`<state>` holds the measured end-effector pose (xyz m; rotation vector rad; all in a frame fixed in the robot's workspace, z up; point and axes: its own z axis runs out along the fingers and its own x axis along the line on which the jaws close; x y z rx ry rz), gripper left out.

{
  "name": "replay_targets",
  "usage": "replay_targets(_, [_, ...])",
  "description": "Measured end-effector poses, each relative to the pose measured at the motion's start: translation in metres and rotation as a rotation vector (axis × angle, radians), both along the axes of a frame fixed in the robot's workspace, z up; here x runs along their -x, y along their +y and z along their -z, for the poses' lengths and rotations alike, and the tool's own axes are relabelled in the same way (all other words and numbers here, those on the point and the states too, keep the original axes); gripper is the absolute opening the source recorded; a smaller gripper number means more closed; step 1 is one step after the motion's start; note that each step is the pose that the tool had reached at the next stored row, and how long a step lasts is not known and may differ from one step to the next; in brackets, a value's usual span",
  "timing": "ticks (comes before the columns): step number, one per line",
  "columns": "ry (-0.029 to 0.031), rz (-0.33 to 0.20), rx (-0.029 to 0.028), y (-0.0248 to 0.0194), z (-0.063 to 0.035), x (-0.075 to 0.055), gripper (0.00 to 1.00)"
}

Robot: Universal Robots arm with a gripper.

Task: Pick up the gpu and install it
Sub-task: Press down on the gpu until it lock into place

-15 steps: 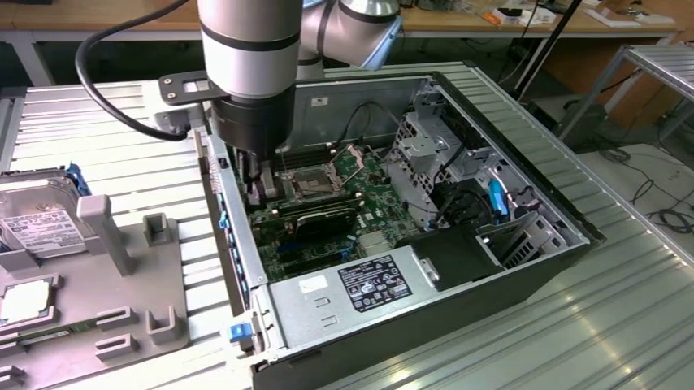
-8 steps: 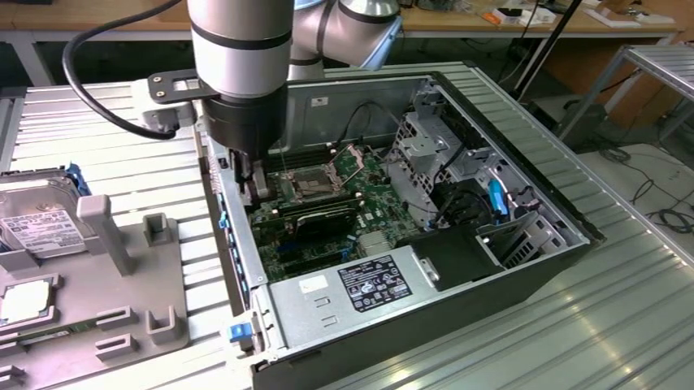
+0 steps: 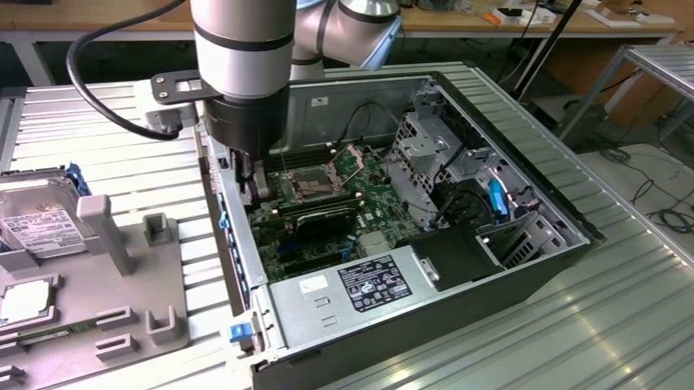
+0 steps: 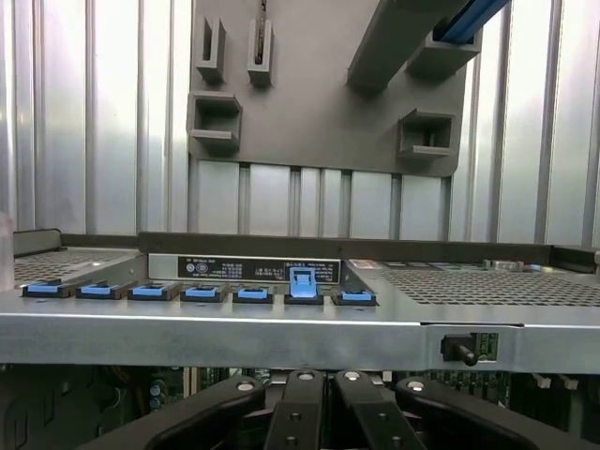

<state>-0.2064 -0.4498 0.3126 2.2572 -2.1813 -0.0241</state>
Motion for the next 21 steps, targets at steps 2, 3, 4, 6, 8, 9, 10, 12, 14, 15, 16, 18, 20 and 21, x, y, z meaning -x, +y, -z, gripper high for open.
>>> replay_targets(2, [0.0001,0.0,0.0003,0.0,-0.0001,-0.004,0.11])
replay_targets(3, [0.0002,0.0,0.0002,0.0,-0.0001,-0.004,0.11])
replay_targets(4, [0.0012,0.0,0.0001,0.0,0.0,-0.005,0.11])
replay_targets(6, [0.0332,0.001,0.0,-0.0001,0.0,-0.006,0.11])
replay_targets(8, [0.0595,0.001,-0.0001,-0.0001,-0.0001,-0.007,0.11])
replay_targets(9, [0.064,0.001,-0.0012,-0.0004,-0.0001,-0.008,0.11])
replay_targets(10, [0.0674,0.001,-0.002,-0.0007,-0.0001,-0.009,0.11])
replay_targets(12, [0.0726,0.001,-0.0026,-0.0011,-0.0001,-0.011,0.11])
replay_targets(14, [0.0803,0.001,-0.0039,-0.0026,-0.0001,-0.012,0.11])
replay_targets(15, [0.0832,0.001,-0.0051,-0.0031,-0.0001,-0.012,0.11])
replay_targets(16, [0.0862,0.001,-0.0064,-0.0042,-0.0001,-0.012,0.11])
replay_targets(18, [0.0869,0.001,-0.0066,-0.0047,-0.0001,-0.012,0.11])
replay_targets(20, [0.087,0.001,-0.0066,-0.0049,-0.0001,-0.012,0.11])
replay_targets(21, [0.087,0.001,-0.0066,-0.005,-0.0001,-0.012,0.11])
